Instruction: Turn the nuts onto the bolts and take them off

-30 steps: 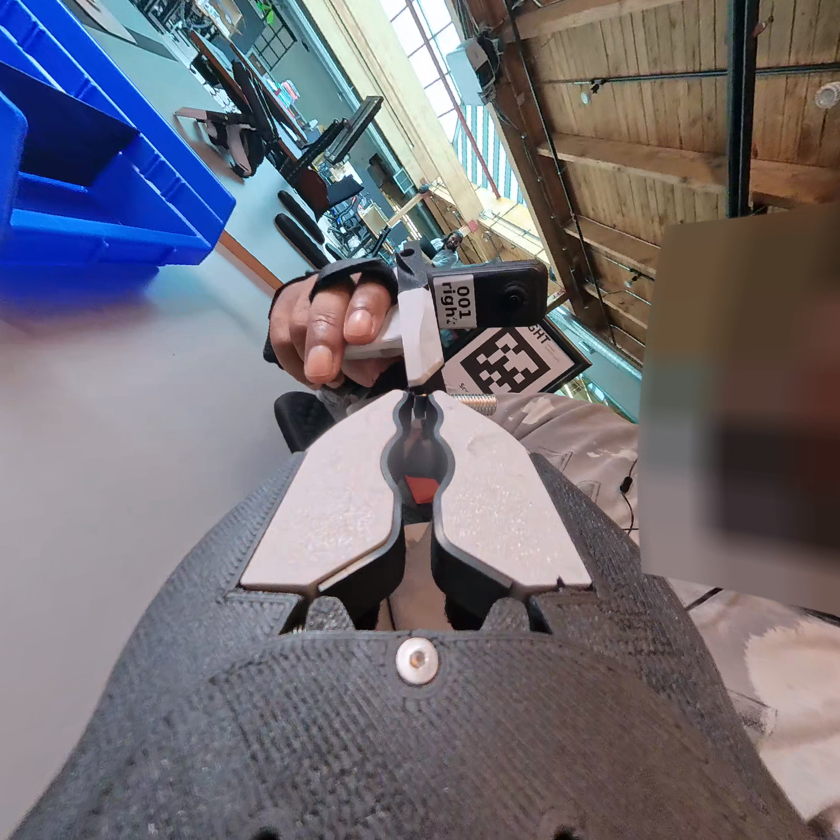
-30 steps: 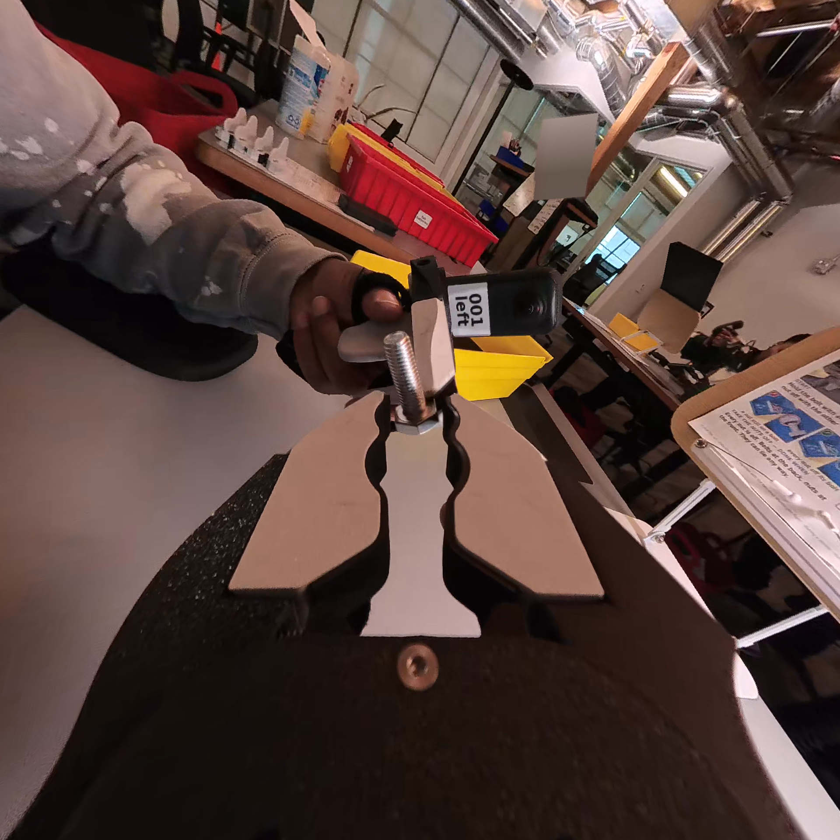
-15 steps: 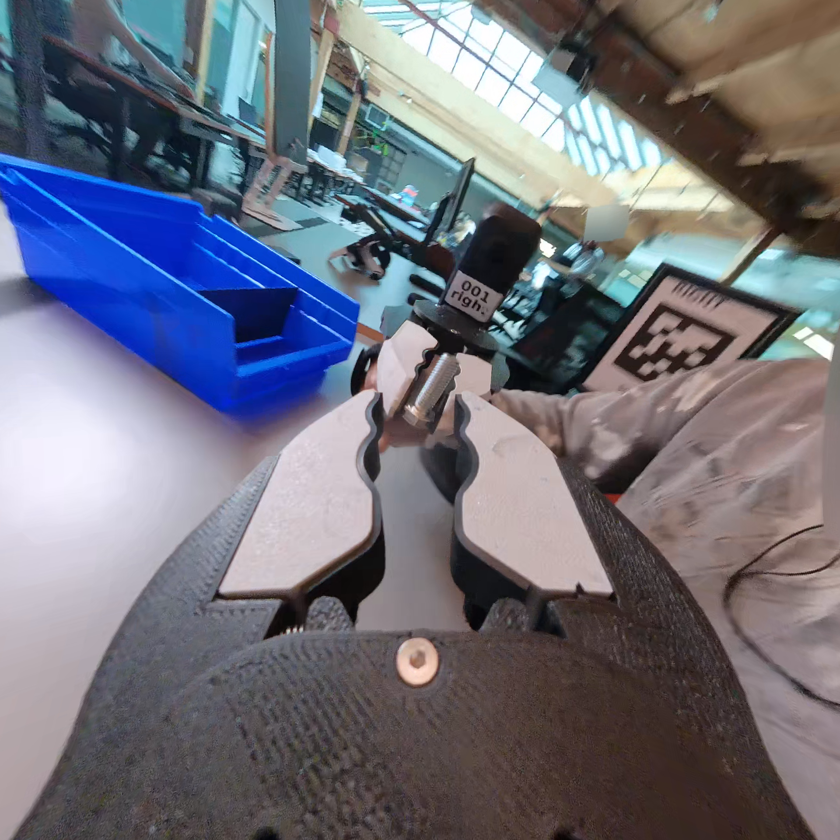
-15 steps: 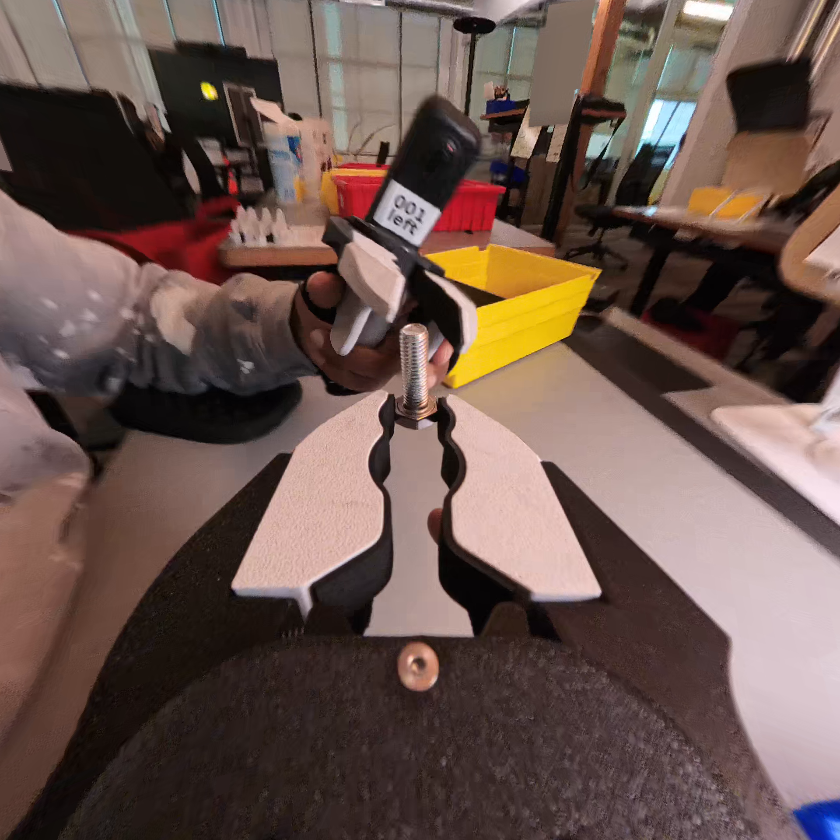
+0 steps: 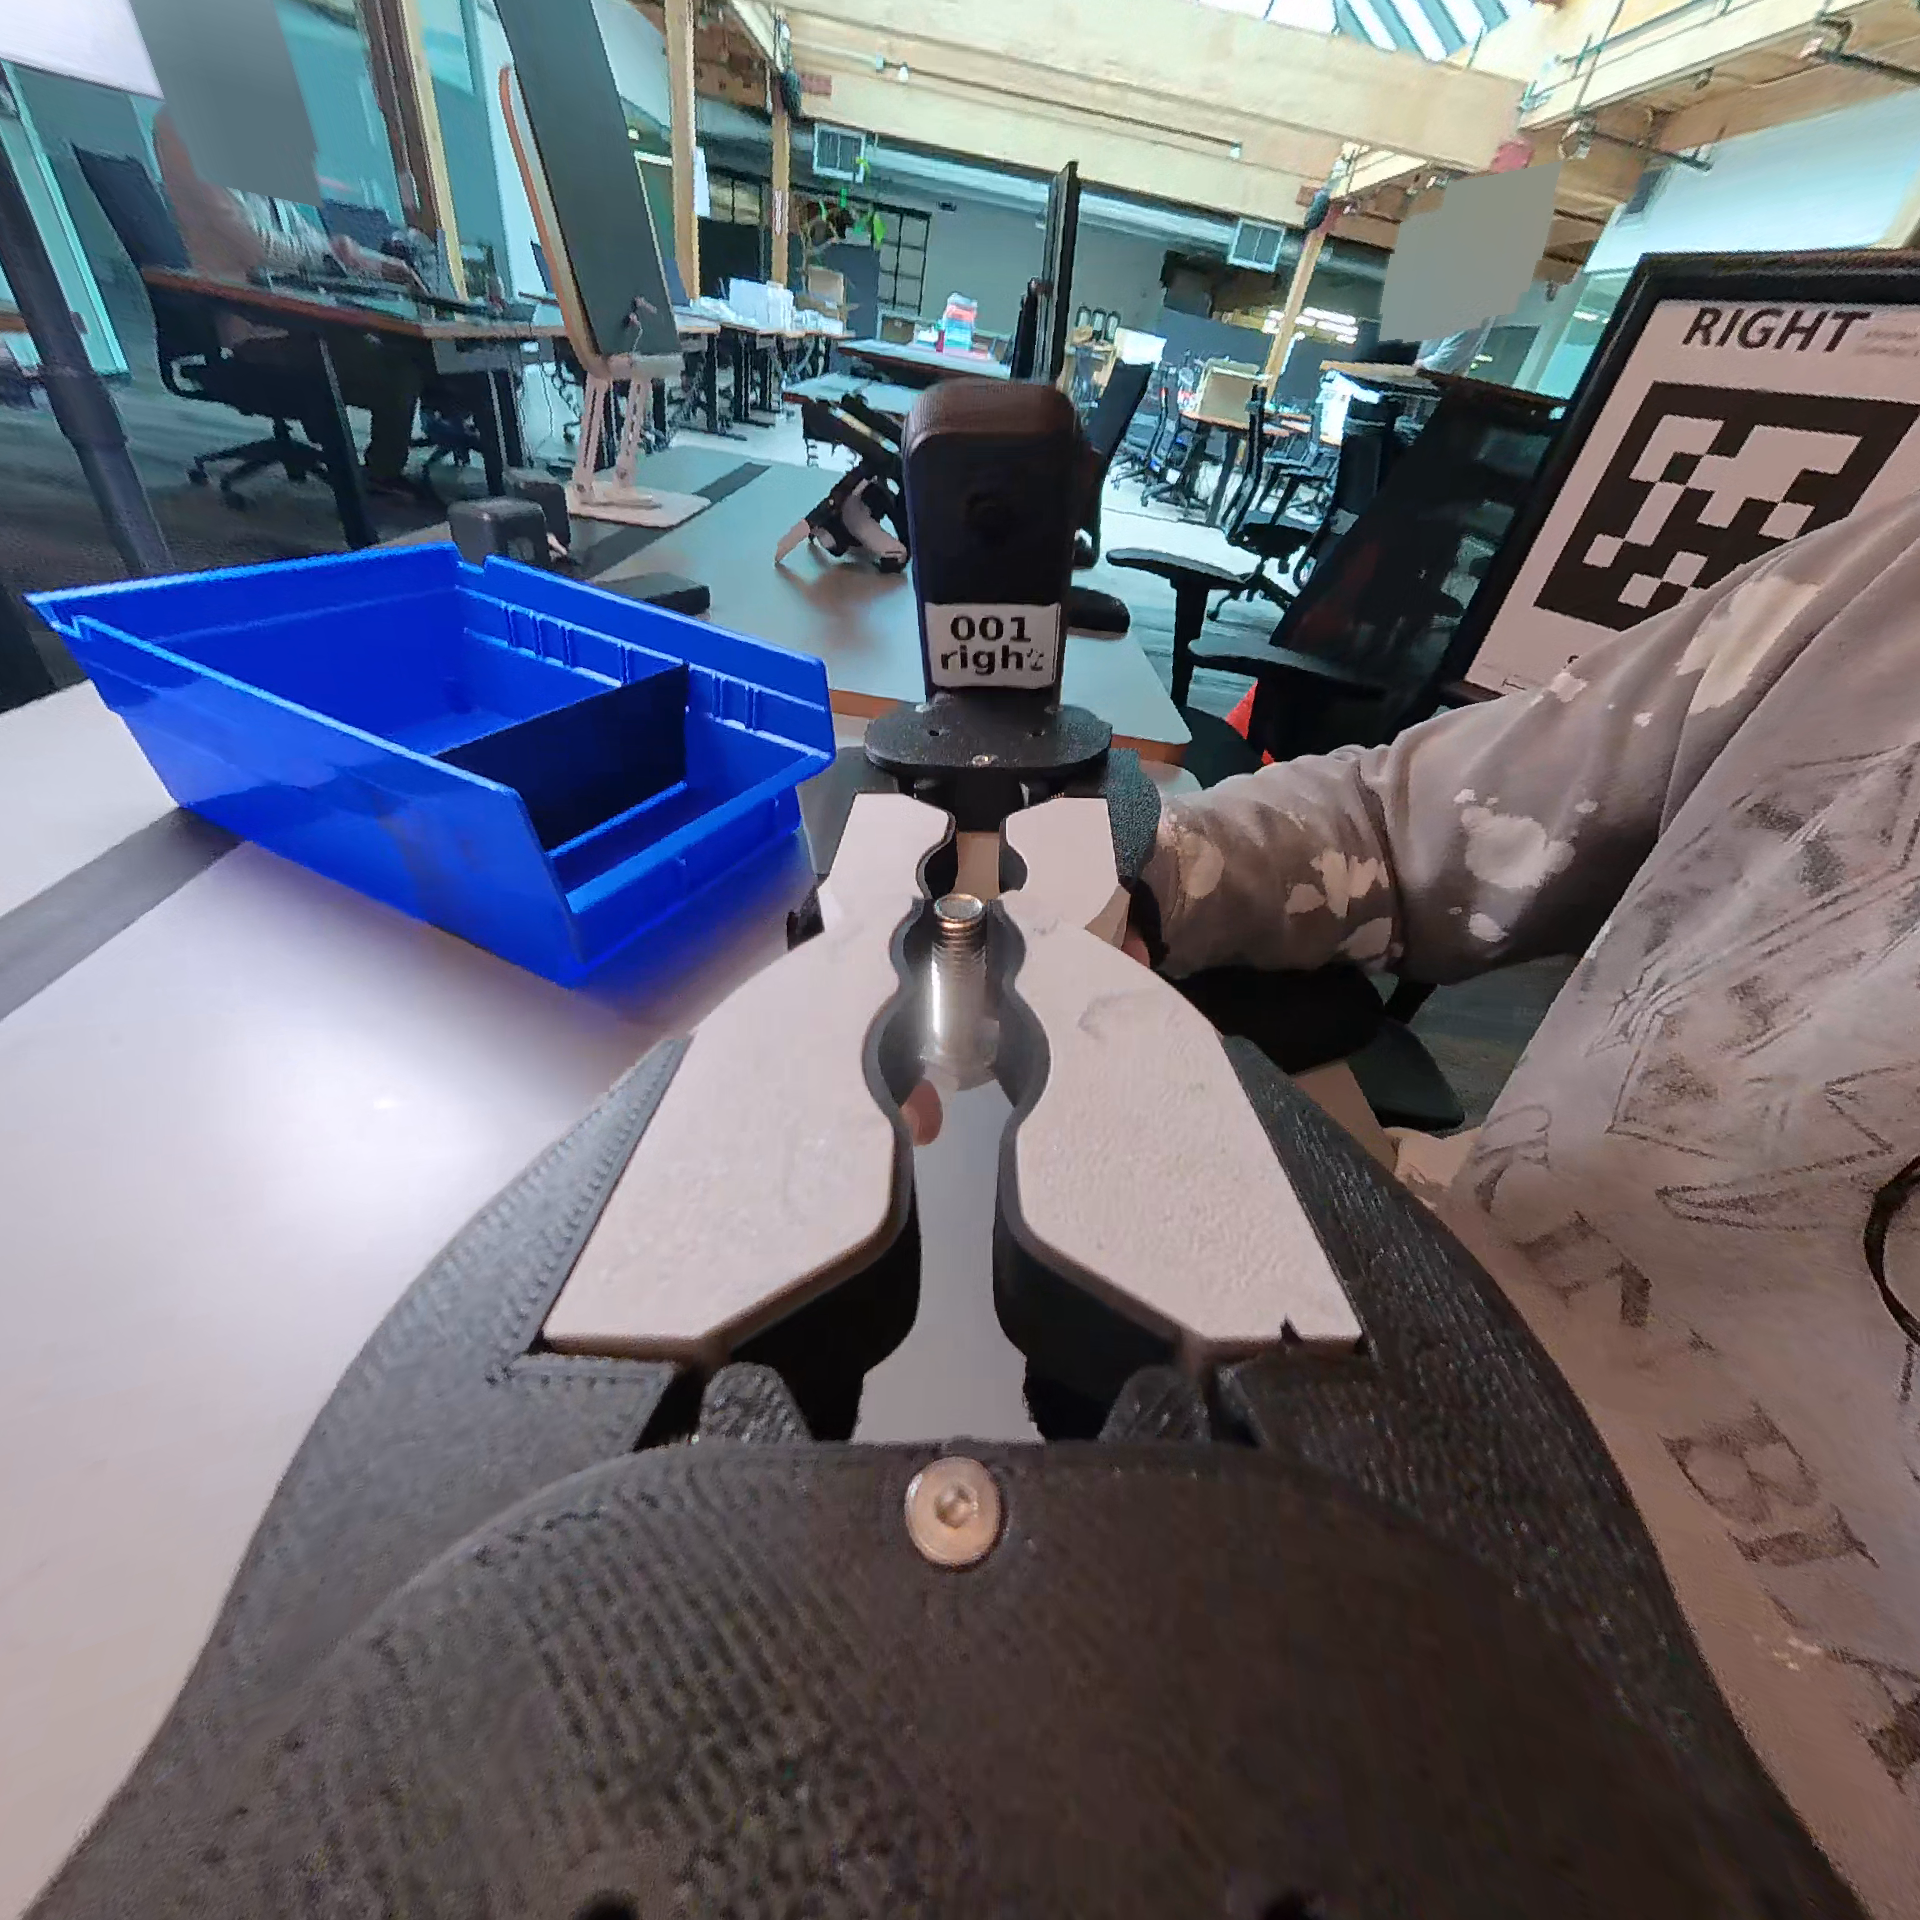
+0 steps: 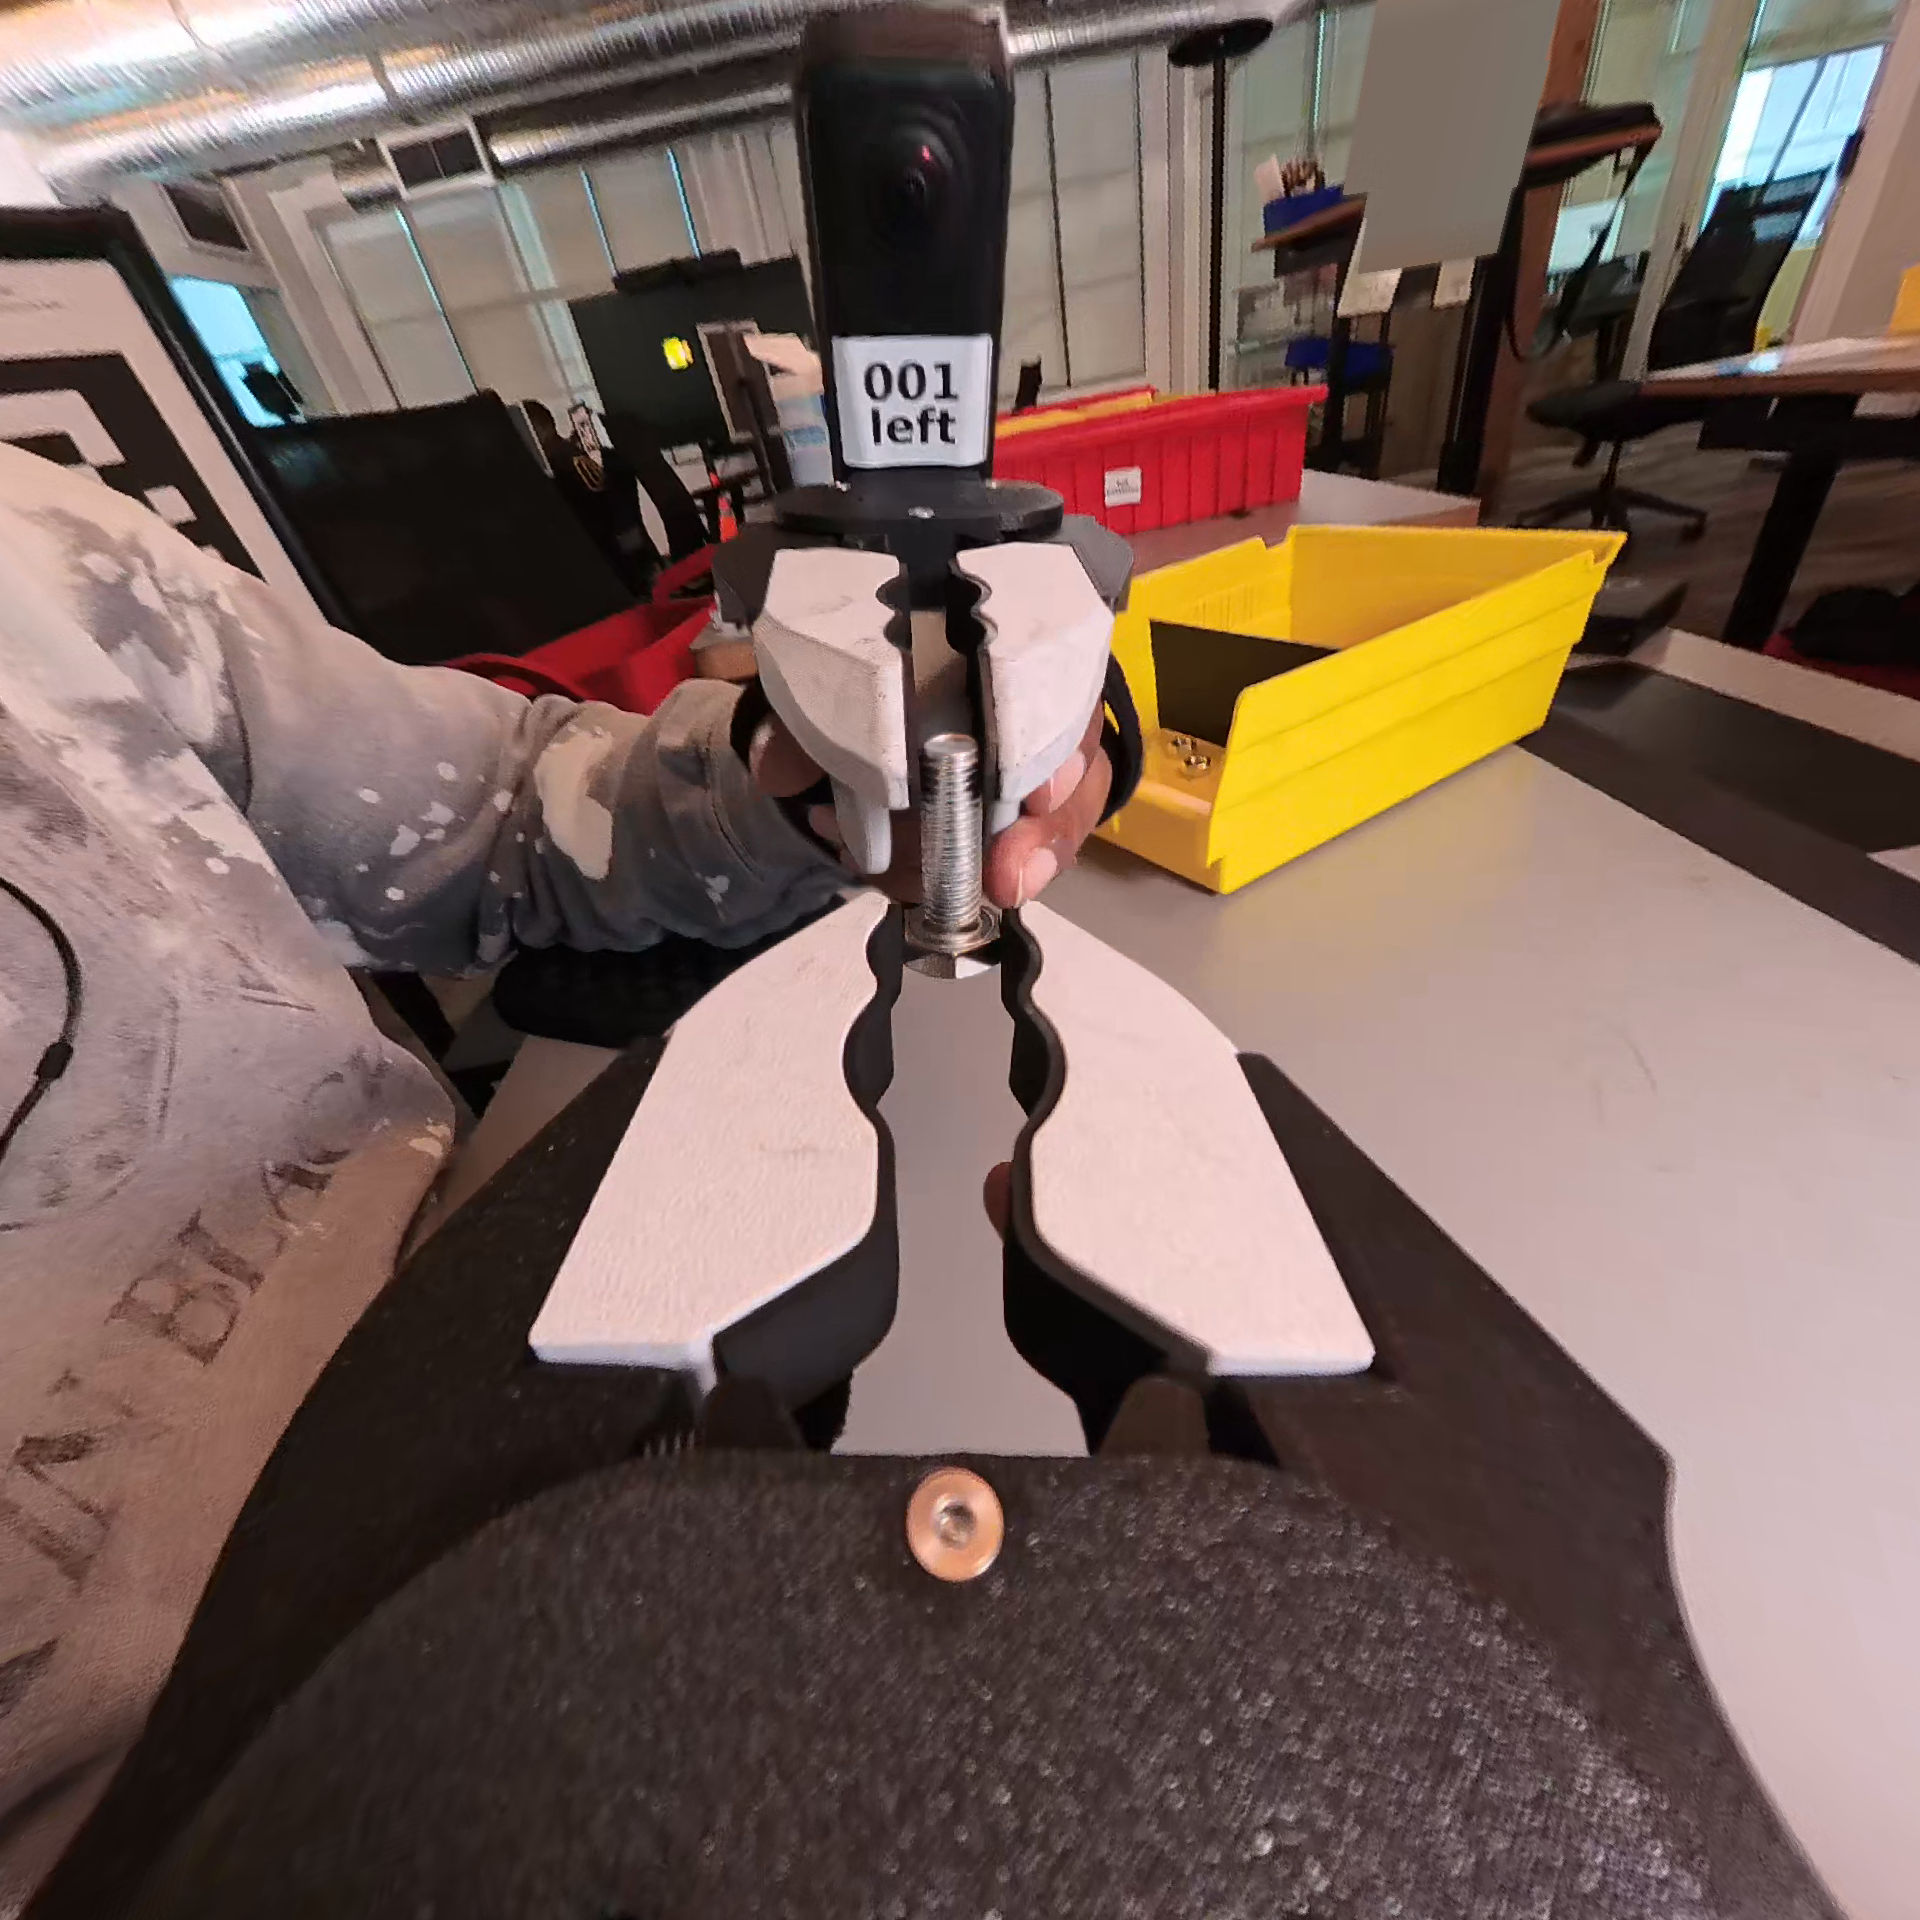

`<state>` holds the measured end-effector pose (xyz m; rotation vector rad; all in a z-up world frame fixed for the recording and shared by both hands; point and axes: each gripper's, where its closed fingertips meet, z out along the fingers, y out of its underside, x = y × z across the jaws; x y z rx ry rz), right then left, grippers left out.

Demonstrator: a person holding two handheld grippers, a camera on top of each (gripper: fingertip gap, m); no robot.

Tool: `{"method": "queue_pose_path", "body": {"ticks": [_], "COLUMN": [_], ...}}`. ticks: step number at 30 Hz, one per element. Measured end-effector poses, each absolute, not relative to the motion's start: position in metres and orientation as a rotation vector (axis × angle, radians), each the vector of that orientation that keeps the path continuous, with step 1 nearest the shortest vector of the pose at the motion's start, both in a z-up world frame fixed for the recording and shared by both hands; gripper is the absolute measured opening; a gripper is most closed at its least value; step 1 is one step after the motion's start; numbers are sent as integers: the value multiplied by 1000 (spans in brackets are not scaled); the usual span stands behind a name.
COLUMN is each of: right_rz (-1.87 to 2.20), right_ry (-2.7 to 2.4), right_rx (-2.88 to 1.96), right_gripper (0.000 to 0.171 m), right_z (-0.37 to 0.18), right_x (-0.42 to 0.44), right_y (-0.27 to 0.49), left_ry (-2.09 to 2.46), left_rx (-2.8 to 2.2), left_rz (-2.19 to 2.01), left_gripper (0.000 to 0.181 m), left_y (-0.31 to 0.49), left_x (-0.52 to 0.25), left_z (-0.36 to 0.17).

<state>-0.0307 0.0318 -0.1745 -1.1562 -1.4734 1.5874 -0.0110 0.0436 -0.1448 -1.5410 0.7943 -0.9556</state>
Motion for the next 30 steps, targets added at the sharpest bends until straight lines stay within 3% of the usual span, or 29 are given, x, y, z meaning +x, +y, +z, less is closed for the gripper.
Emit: {"method": "queue_pose_path", "body": {"ticks": [7,25,30], "right_rz": [1616,1616,1625], "right_ry": [-1448,-1310,-1284], "right_rx": [-1077,-1059,-1047], "right_gripper": [27,18,18], "right_z": [-168,-156,-151], "right_x": [-29,-29,-24], "right_y": [25,35,39], "left_ry": [754,701,694], "left_rx": [-1481,-1438,-1440], "left_rz": [-1030,-936,-854], "left_gripper": [10,10,24], "left_y": [41,44,44], "left_x": [-12,-13,-31], "left_z": [-134,-125,-107]}}
